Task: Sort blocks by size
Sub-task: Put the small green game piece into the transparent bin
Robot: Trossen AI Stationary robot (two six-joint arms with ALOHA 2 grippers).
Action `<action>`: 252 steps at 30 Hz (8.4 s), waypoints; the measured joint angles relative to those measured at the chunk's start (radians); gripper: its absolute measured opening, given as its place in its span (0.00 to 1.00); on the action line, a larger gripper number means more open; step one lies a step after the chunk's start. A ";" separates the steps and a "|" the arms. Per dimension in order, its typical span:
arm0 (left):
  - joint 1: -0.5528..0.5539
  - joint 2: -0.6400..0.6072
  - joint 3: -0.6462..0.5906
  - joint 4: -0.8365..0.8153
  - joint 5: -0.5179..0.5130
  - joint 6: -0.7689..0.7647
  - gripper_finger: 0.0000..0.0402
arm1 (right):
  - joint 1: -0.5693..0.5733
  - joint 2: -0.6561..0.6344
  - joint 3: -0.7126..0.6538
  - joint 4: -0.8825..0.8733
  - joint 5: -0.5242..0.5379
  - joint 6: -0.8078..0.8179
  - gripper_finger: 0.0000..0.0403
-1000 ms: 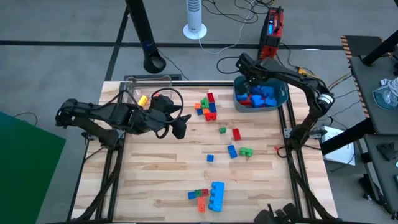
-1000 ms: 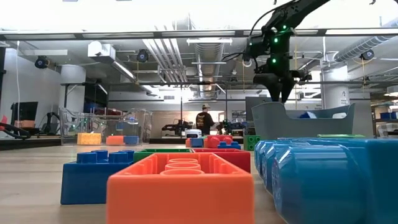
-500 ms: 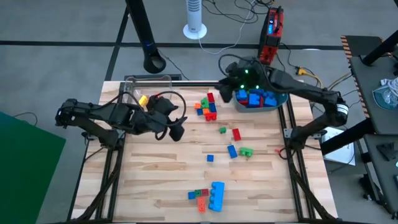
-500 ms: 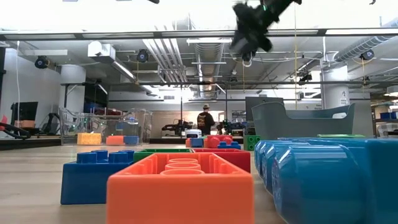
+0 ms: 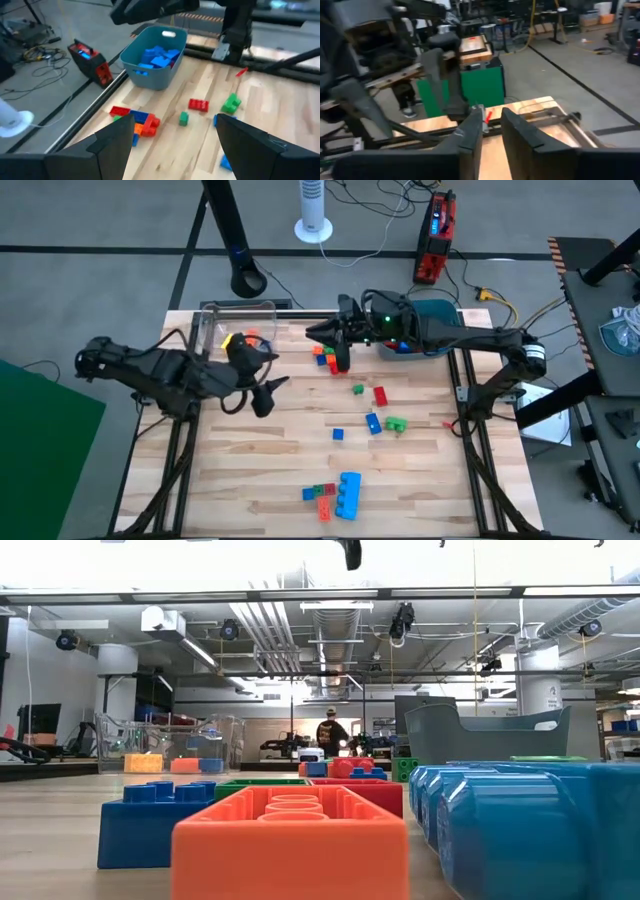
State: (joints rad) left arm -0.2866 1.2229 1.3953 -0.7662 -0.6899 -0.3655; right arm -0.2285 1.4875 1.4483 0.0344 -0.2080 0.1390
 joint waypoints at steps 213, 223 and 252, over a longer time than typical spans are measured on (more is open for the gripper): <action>0.061 -0.020 -0.218 0.092 0.106 -0.554 0.67 | -0.207 0.685 0.738 -1.217 0.181 0.149 0.07; 0.062 -0.010 -0.126 0.092 0.104 -0.403 0.67 | -0.131 0.385 0.680 -1.300 0.271 0.128 0.07; 0.064 -0.010 -0.016 0.092 -0.053 -0.140 0.67 | -0.117 0.229 0.181 -0.657 0.226 0.056 0.07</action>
State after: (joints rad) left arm -0.2226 1.2129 1.3796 -0.6741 -0.7428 -0.5053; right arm -0.3455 1.7168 1.6296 -0.6223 0.0178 0.1948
